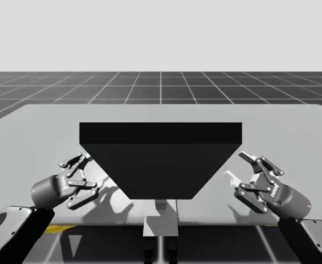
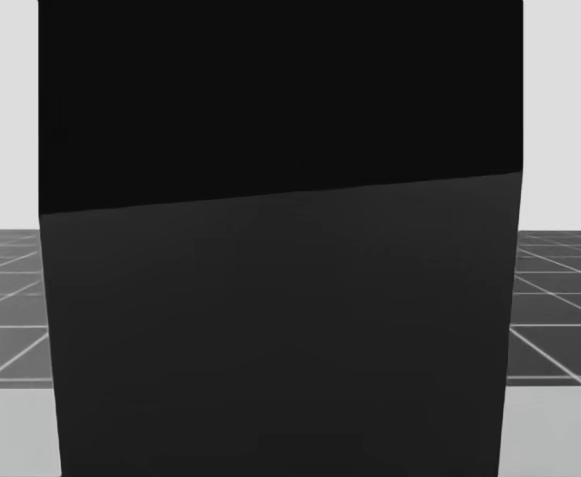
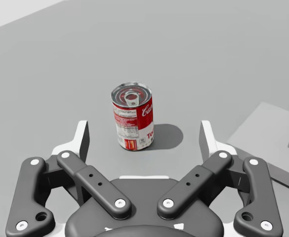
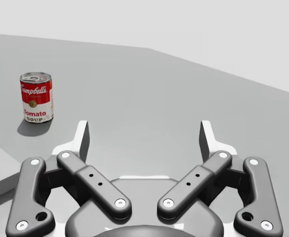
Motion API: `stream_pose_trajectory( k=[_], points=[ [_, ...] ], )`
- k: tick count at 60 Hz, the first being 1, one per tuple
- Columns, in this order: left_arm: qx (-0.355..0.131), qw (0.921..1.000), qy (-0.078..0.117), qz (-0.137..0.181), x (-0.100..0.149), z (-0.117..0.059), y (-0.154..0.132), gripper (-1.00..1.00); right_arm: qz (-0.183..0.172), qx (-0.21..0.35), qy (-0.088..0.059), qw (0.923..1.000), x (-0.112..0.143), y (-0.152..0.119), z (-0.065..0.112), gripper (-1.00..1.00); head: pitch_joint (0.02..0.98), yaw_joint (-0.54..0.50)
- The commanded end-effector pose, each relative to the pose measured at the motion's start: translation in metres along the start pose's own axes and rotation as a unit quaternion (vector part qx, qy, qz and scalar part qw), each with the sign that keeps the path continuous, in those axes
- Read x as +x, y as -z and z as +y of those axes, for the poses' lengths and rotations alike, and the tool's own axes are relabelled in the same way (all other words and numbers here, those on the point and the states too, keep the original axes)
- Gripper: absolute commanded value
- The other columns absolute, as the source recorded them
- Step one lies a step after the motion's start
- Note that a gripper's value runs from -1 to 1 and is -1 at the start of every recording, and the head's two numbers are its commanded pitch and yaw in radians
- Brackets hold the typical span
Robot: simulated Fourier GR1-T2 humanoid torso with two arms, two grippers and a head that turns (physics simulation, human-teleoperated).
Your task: Reach around the screen and pick up the object behind it.
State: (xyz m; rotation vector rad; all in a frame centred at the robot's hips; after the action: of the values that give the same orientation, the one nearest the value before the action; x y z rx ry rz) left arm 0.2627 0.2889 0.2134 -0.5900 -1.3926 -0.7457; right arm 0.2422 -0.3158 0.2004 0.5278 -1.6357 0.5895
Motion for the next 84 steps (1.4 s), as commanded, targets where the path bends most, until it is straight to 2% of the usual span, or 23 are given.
stream_pose_trajectory(
  k=[1,6,14,16,26,37,52,84],
  points=[
    [-0.024,0.9997,0.003,0.011,-0.006,0.003,0.001,-1.0,0.003,0.047,-0.014,0.9988,-0.009,-0.001,0.007,-1.0,0.165,-0.01],
    [-0.019,0.9996,0.011,0.019,-0.009,0.011,0.009,-1.0,0.004,0.046,-0.023,0.9987,-0.012,0.003,0.006,-1.0,0.165,0.0],
    [-0.014,0.9995,0.001,0.028,-0.016,0.027,0.021,-1.0,0.002,0.057,-0.029,0.9979,-0.014,0.008,0.006,-1.0,0.17,0.02],
    [-0.013,0.9994,0.002,0.033,-0.019,0.031,0.026,-1.0,0.0,0.061,-0.035,0.9976,-0.015,0.01,0.007,-1.0,0.172,0.02],
    [-0.022,0.9987,-0.001,0.046,-0.025,0.041,0.047,-1.0,0.0,0.067,-0.04,0.9969,-0.016,0.011,0.01,-1.0,0.179,0.03],
    [-0.034,0.9973,0.006,0.065,-0.032,0.045,0.08,-1.0,-0.002,0.07,-0.046,0.9965,-0.018,0.012,0.012,-1.0,0.178,0.04],
    [-0.045,0.9958,0.0,0.08,-0.045,0.05,0.115,-1.0,-0.001,0.071,-0.051,0.9962,-0.022,0.01,0.013,-1.0,0.188,0.03],
    [-0.082,0.9915,-0.018,0.099,-0.057,0.04,0.176,-1.0,0.0,0.076,-0.058,0.9954,-0.025,0.014,0.017,-1.0,0.204,0.02]
  ],
)
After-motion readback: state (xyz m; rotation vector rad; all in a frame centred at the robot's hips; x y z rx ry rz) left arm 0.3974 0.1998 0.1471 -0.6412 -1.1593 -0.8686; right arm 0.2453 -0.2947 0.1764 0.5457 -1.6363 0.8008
